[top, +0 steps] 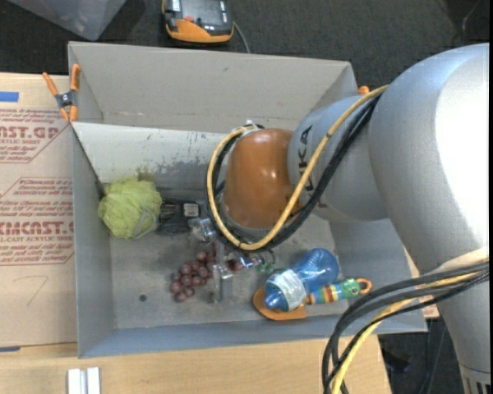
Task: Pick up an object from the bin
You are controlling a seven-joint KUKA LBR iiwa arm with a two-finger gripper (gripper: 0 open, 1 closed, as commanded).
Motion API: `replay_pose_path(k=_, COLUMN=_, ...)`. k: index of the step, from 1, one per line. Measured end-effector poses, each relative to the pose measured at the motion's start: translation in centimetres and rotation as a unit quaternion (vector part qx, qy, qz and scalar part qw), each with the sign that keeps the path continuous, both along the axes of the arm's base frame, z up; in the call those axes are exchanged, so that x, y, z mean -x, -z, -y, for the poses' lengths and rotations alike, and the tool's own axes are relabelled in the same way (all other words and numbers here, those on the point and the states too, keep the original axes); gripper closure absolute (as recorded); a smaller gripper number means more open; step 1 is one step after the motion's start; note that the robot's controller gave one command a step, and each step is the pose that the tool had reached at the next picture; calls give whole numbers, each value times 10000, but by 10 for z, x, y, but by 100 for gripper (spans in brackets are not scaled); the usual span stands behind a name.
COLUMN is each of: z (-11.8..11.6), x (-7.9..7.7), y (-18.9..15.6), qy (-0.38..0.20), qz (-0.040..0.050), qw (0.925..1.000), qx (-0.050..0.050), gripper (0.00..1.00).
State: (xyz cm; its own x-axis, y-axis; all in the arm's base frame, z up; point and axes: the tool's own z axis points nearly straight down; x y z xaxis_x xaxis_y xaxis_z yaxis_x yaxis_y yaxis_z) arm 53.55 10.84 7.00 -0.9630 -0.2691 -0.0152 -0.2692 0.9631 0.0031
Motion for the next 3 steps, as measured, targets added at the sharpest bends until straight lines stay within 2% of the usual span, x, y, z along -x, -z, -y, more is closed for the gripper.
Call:
replay_pose_path(k=1, z=10, x=-12, y=-2, qy=-17, qz=-34, qw=10000, qx=14, gripper=100)
replay_pose_path(k=2, z=10, x=-12, y=-2, qy=-17, qz=-33, qw=10000, qx=14, gripper=100)
replay_pose_path(k=3, z=10, x=-9, y=-34, qy=-17, qz=-86, qw=10000, qx=22, gripper=100)
